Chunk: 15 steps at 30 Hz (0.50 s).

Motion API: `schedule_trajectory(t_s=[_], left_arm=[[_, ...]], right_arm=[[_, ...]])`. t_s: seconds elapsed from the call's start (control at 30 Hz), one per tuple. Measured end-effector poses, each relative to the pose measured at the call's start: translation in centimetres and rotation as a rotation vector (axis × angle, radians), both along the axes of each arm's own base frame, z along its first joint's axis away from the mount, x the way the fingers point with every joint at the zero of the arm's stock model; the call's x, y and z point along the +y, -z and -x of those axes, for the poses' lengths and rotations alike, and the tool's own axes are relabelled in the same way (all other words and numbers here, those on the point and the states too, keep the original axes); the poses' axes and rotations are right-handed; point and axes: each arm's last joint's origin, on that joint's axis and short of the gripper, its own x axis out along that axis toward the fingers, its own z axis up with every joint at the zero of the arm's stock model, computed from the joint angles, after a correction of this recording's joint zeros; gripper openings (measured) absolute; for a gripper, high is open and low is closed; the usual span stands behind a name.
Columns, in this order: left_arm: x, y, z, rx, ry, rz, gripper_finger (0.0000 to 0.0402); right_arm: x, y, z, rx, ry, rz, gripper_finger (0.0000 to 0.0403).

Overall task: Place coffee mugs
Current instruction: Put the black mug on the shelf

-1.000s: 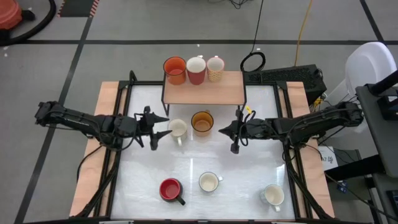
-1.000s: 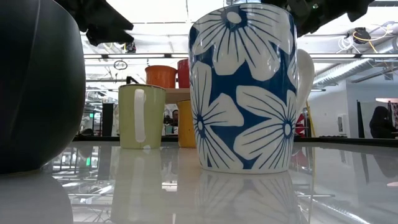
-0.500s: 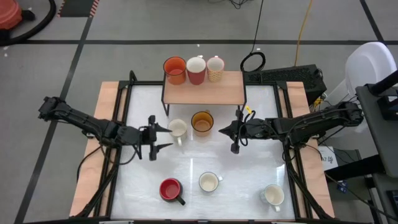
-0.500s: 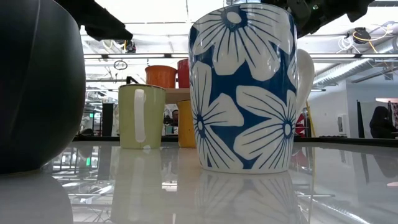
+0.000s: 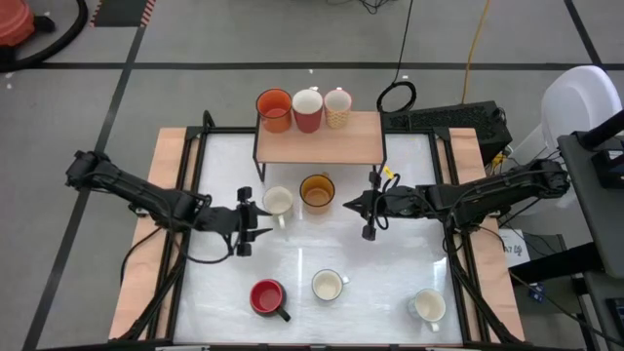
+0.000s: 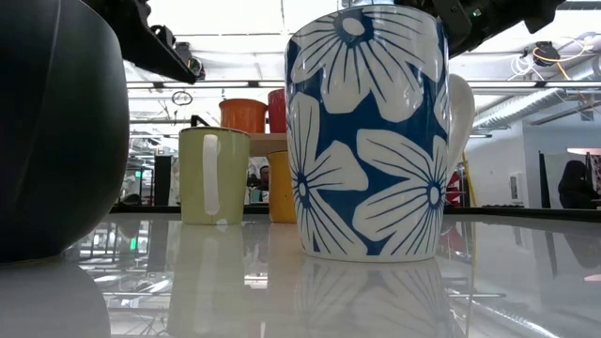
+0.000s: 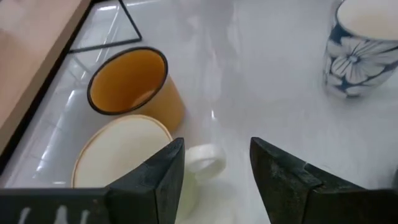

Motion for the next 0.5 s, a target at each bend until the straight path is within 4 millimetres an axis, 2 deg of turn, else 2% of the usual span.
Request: schedule_trajectory(t_s=[0.27, 0.5], left_arm=[[0.2, 0.5, -0.39, 0.03, 0.0, -0.045, 0.0191], [0.5, 0.76, -0.24, 0.067, -0.009, -0.06, 0.0255]], right_arm=[[0.0, 0.01, 0.01, 0.001, 0.001, -0.002, 0.0], [0.0, 0.02, 0.01, 0.002, 0.0, -0.001, 0.0]])
